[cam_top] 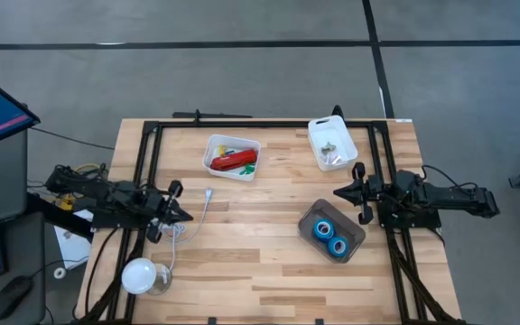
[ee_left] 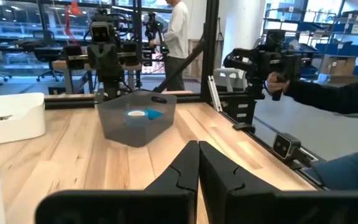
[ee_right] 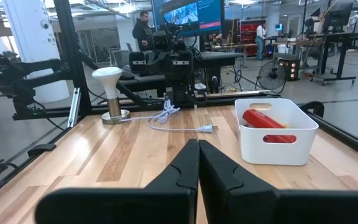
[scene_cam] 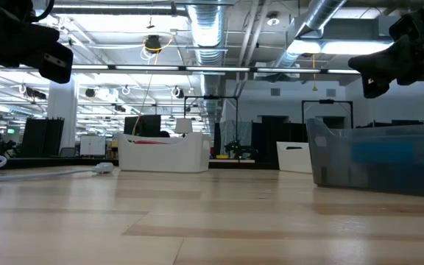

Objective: Pick and place Stapler, Stapler remover, tape
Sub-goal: Return to Home Position

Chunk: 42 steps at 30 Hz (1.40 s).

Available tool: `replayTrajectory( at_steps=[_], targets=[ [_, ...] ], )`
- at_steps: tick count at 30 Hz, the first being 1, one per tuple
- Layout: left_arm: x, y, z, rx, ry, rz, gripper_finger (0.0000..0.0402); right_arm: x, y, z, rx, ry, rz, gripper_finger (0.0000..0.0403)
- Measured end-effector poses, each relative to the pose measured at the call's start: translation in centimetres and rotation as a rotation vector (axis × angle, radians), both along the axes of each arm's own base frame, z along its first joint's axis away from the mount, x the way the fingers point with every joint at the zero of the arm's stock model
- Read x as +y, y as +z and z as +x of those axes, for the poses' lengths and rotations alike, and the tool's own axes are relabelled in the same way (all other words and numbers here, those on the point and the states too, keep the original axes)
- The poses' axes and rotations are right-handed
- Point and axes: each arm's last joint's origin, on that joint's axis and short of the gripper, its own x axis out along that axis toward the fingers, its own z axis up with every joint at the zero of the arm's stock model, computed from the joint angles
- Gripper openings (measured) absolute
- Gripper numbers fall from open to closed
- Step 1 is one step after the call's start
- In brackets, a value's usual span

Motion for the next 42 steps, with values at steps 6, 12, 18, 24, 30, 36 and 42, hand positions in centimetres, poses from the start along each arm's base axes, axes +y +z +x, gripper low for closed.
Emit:
replayTrajectory(
  at_steps=[6,12,18,24,30,36,42],
  targets=[
    [-0.02,-0.07,0.08,0.009,0.002,0.003,0.0005,0.0,0.0,0.0,0.0,0.0,0.0,0.0],
    [-0.03,-0.1,0.11,0.013,0.002,0.004,0.0004,0.0,0.0,0.0,0.0,0.0,0.0,0.0],
    [-0.03,-0.09,0.11,0.012,0.003,0.004,0.0005,0.01,0.0,0.0,0.0,0.0,0.0,0.0],
    [-0.03,-0.08,0.11,0.011,0.003,0.003,0.0004,0.01,0.0,0.0,0.0,0.0,0.0,0.0],
    [-0.03,-0.08,0.11,0.011,0.003,0.003,0.0005,0.01,0.0,0.0,0.0,0.0,0.0,0.0],
    [-0.03,-0.07,0.11,0.011,0.003,0.003,0.0005,0.0,0.0,0.0,0.0,0.0,0.0,0.0],
    [-0.03,-0.07,0.11,0.01,0.003,0.003,0.0007,0.0,0.0,0.0,0.0,0.0,0.0,0.0]
  ],
)
